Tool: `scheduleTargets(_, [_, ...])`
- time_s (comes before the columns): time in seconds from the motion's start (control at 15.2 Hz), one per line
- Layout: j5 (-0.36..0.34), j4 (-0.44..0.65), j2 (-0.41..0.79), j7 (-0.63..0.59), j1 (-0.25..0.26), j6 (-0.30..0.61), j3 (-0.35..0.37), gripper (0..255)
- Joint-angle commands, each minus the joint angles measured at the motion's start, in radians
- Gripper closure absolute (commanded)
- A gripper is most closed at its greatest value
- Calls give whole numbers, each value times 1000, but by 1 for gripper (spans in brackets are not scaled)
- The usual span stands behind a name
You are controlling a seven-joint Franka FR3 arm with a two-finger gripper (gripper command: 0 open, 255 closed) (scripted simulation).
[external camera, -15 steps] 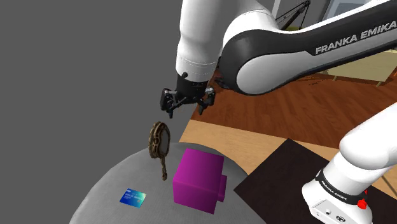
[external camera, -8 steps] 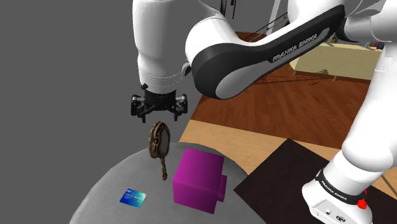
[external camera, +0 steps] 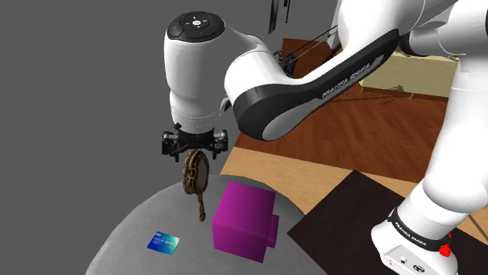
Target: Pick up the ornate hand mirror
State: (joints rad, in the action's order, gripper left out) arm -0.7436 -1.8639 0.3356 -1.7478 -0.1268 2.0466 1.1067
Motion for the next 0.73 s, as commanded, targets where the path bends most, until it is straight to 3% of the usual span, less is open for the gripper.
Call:
scheduleTargets(0.0, [-6,0,6,-5,5,1,-4,255])
scheduleTargets(0.66, [4,5,-3,4,-1,-5,3,255])
